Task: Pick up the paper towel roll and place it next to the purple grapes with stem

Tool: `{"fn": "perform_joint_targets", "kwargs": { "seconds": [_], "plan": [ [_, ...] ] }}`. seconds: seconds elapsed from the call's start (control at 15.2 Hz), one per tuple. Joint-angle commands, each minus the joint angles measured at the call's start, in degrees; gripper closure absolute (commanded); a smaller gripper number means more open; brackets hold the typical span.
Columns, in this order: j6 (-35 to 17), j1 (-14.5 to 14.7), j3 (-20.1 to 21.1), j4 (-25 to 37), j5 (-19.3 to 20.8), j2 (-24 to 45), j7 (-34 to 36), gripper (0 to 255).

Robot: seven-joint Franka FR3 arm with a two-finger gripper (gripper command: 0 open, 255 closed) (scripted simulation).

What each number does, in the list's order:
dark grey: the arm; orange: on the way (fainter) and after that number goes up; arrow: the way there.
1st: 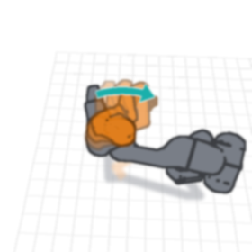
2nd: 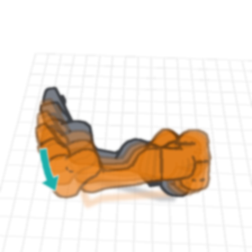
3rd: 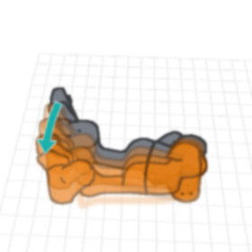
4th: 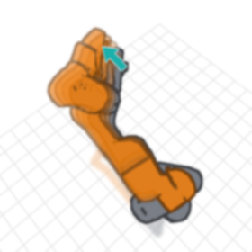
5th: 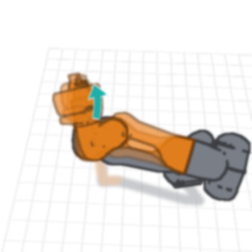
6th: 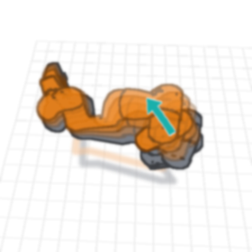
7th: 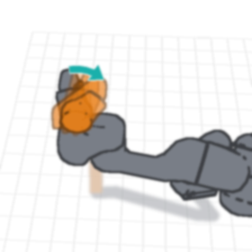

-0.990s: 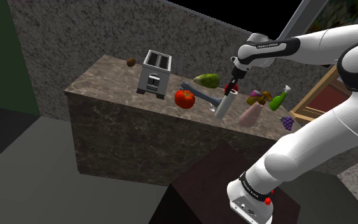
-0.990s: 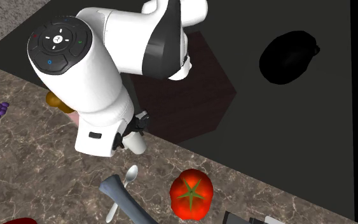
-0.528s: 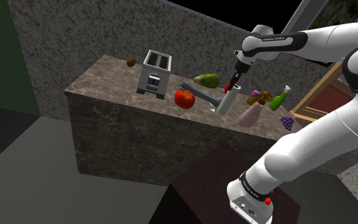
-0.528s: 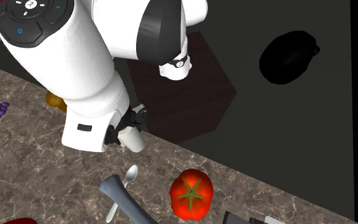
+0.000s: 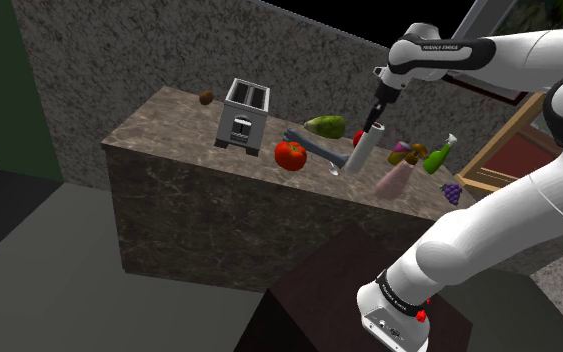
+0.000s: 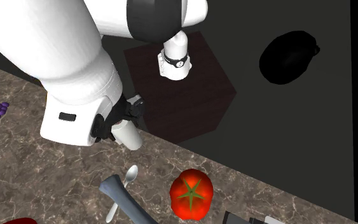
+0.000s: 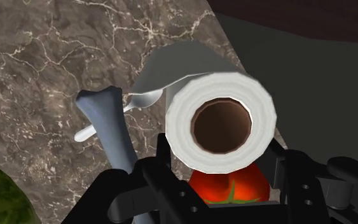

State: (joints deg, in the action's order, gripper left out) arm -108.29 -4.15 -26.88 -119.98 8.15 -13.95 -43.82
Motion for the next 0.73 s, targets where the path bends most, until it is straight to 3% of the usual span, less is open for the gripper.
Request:
{"fn": "perform_joint_targets", "kwargs": {
  "seconds": [0.0,0.66],
  "plan": [
    [1.55,0.00,0.14,1.18,0.07,-0.36,-0.01,255],
    [9.23,0.28,0.68,8.83,-0.27,-0.40,-0.33,255]
  ]
}}
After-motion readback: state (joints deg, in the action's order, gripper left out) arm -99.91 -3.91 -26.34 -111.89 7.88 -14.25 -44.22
